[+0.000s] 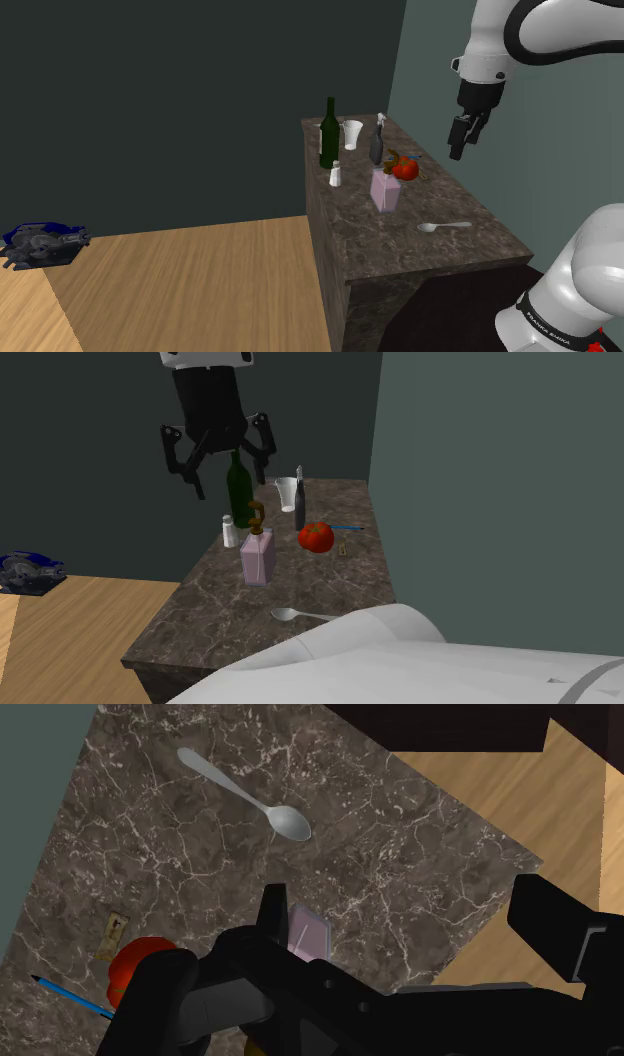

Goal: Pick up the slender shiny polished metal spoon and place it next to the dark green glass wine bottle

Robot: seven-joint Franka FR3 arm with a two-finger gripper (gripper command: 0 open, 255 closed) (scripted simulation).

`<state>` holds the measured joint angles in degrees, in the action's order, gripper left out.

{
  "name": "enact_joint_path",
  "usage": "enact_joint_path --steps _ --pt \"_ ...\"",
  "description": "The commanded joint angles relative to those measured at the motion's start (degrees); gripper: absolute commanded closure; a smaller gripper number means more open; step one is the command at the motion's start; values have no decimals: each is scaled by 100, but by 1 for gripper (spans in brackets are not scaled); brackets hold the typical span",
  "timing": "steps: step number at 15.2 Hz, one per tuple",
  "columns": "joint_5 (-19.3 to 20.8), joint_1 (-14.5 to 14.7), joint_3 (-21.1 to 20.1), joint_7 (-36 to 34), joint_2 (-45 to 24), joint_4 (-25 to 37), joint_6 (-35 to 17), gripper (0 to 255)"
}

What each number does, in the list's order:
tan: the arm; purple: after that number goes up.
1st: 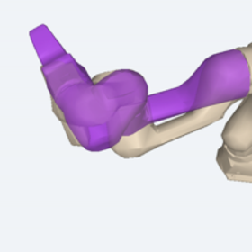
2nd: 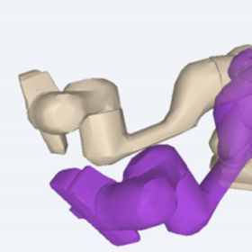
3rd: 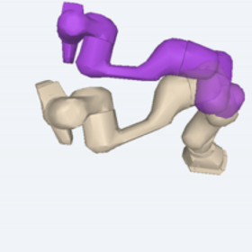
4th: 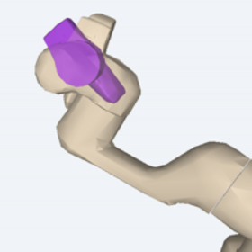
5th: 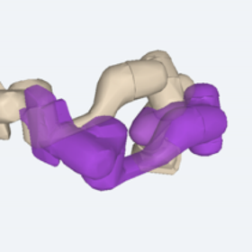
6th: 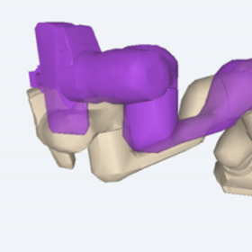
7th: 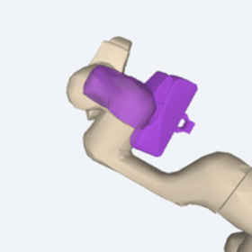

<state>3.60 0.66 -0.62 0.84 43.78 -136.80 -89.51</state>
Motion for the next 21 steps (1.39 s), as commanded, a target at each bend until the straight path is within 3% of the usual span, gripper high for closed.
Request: enact_joint_path --steps 1,12,21 --pt "0 0 0 0 0 0 0 0" --pt "1026 52 729 1839 20 -1944 -1825 0" --pt "2284 -265 1490 3133 -1120 -2863 -3939 0"
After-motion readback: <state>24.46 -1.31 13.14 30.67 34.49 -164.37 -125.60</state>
